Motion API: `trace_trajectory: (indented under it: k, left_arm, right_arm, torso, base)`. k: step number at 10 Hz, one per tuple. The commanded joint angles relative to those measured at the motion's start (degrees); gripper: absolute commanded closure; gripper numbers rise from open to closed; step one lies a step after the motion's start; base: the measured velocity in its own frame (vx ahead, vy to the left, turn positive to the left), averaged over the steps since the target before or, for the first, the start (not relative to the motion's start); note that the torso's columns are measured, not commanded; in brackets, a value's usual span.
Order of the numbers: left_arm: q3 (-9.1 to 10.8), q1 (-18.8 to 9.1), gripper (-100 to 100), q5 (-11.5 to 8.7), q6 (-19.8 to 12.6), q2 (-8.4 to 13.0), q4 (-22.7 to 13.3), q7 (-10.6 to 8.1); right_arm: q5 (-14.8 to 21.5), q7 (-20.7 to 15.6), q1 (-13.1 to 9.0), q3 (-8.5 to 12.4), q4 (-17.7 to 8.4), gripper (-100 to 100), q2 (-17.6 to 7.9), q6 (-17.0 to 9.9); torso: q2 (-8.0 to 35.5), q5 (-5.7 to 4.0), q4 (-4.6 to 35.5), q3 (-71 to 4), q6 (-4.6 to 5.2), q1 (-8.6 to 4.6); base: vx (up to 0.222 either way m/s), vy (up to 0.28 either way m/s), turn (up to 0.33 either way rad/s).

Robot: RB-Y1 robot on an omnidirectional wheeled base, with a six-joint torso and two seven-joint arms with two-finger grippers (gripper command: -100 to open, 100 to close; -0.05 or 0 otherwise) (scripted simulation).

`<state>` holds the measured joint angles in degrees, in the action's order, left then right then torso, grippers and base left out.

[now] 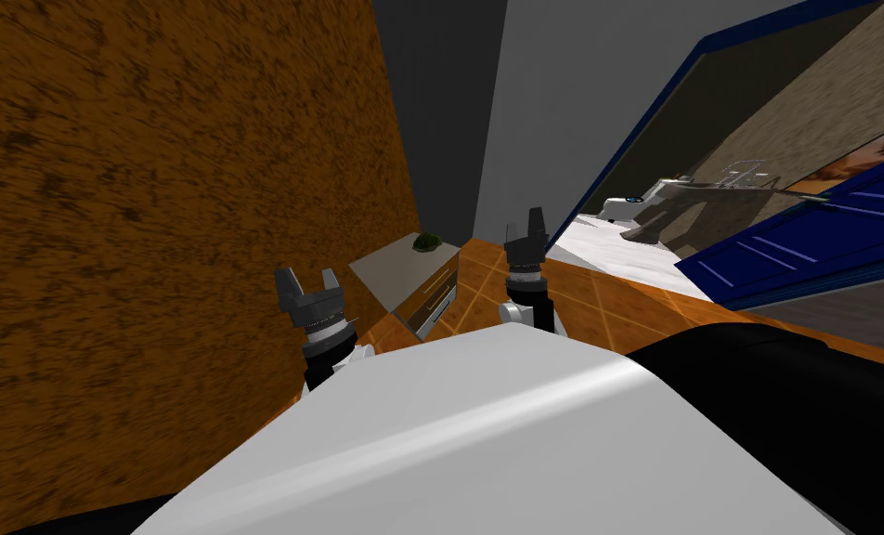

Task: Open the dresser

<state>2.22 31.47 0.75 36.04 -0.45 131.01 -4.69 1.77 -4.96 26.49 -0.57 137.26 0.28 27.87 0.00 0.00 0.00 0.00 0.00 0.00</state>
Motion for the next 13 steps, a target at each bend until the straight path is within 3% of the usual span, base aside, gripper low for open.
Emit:
trace_trajectory:
  k: [1,9,10,13]
  left_arm:
    - [0.0,0.0,0,0.0,0.0,0.0,0.0,0.0]
    - [0.0,0.0,0,0.0,0.01,0.0,0.02,0.0]
    - [0.11,-0.08,-100,-0.16,-0.01,1.92,-0.51,-0.05]
    - [0.51,-0.39,-100,-0.79,-0.06,5.65,-2.55,-0.27]
  right_arm:
    - [0.0,0.0,0.0,0.0,0.0,0,0.0,0.0]
    - [0.0,0.0,0.0,0.0,0.02,0,0.0,0.01]
    - [0.0,0.0,0.0,0.0,0.02,0,0.0,0.01]
    - [0.0,0.0,0.01,0.0,-0.01,0,0.01,0.0]
  torso:
    - [2.32,0.0,2.35,-4.67,0.0,0.0]
    - [35.39,0.0,35.37,-70.73,0.0,0.0]
    - [39.62,0.0,39.6,-79.19,0.0,0.0]
    - [42.15,-0.03,42.19,-84.56,0.0,-0.09]
  base:
    - [0.0,0.0,0.0]
    - [0.0,0.0,0.0]
    - [0.014,-0.013,0.02]
    - [0.032,-0.055,0.035]
